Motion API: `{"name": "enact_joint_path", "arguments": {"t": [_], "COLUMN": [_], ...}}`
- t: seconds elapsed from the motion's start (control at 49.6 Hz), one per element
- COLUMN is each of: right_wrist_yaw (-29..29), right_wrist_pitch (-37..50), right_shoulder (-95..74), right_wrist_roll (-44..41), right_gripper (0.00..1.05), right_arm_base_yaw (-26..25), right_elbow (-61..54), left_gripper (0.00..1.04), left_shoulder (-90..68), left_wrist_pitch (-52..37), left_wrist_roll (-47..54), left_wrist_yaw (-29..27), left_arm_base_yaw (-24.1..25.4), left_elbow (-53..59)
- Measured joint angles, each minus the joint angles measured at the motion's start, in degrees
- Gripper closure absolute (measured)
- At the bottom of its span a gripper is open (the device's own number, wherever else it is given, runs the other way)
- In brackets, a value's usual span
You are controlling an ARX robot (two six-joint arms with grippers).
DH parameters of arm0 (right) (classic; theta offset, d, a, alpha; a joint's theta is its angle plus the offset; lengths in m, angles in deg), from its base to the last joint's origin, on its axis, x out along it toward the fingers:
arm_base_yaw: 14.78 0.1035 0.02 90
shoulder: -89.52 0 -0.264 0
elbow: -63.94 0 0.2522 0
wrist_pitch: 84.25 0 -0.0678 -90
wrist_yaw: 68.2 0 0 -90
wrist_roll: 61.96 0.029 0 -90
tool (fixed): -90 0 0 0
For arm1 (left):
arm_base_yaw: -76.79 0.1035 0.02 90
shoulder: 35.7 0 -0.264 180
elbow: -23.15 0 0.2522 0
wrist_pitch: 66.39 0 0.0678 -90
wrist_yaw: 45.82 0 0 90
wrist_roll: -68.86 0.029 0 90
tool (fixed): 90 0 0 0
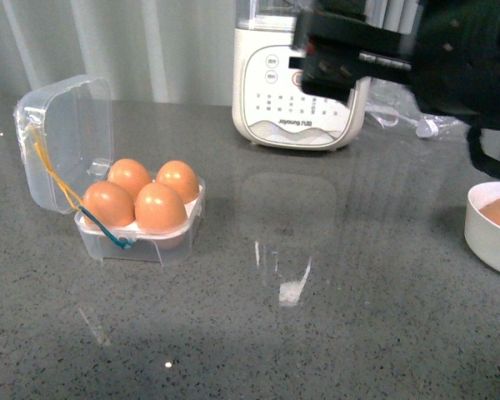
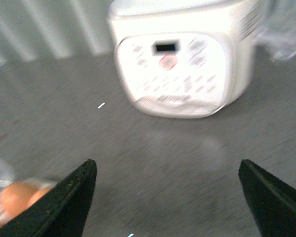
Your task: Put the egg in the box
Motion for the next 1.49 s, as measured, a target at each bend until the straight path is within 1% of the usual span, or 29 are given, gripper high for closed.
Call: {"name": "enact_joint_path", "arguments": {"t": [0.04, 0.121, 0.161, 0.202, 0.242, 0.383, 0.504, 0.766, 0.967, 0.987, 1.008, 1.068, 1.128, 1.491], "right_wrist_yaw": [3.1, 3.5, 2.6, 1.1, 0.2, -4.8, -6.8, -10.5, -13.6, -14.8, -17.2, -18.1, -18.1, -18.4], "right_wrist_pitch": [6.3, 11.9, 13.9, 15.0, 15.3, 15.7, 15.4, 12.9, 7.3, 6.8, 5.9, 4.9, 6.6, -7.6], "right_shoulder": [1.7, 5.2, 8.2, 11.6, 13.2, 19.4, 24.5, 31.7, 41.2, 42.0, 43.2, 45.5, 46.2, 61.3], "right_wrist_roll": [-4.0, -7.5, -9.3, -10.4, -10.8, -11.8, -12.0, -12.0, -12.0, -12.0, -12.0, -12.0, -12.0, -12.0], "right_gripper": [0.32, 0.42, 0.51, 0.63, 0.7, 1.01, 1.01, 1.01, 1.01, 1.01, 1.01, 1.01, 1.01, 1.01], "right_arm_base_yaw": [-1.0, -3.4, -5.4, -7.6, -8.7, -12.2, -15.1, -18.3, -21.6, -22.3, -23.9, -26.2, -26.7, -26.7], "right_elbow": [-4.4, -10.1, -13.7, -17.9, -20.2, -28.0, -32.3, -37.2, -41.4, -41.6, -41.9, -42.9, -44.6, -45.5], "left_gripper": [0.07, 0.07, 0.07, 0.07, 0.07, 0.07, 0.07, 0.07, 0.07, 0.07, 0.07, 0.07, 0.07, 0.07], "left_shoulder": [0.0, 0.0, 0.0, 0.0, 0.0, 0.0, 0.0, 0.0, 0.0, 0.0, 0.0, 0.0, 0.0, 0.0], "left_wrist_pitch": [0.0, 0.0, 0.0, 0.0, 0.0, 0.0, 0.0, 0.0, 0.0, 0.0, 0.0, 0.0, 0.0, 0.0], "left_wrist_roll": [0.0, 0.0, 0.0, 0.0, 0.0, 0.0, 0.0, 0.0, 0.0, 0.0, 0.0, 0.0, 0.0, 0.0], "left_wrist_yaw": [-0.2, -0.1, -0.1, 0.0, 0.0, -0.1, -0.1, -0.1, -0.1, -0.1, -0.1, -0.1, -0.1, -0.1], "left_arm_base_yaw": [0.0, 0.0, 0.0, 0.0, 0.0, 0.0, 0.0, 0.0, 0.0, 0.0, 0.0, 0.0, 0.0, 0.0], "left_elbow": [0.0, 0.0, 0.0, 0.0, 0.0, 0.0, 0.0, 0.0, 0.0, 0.0, 0.0, 0.0, 0.0, 0.0]}}
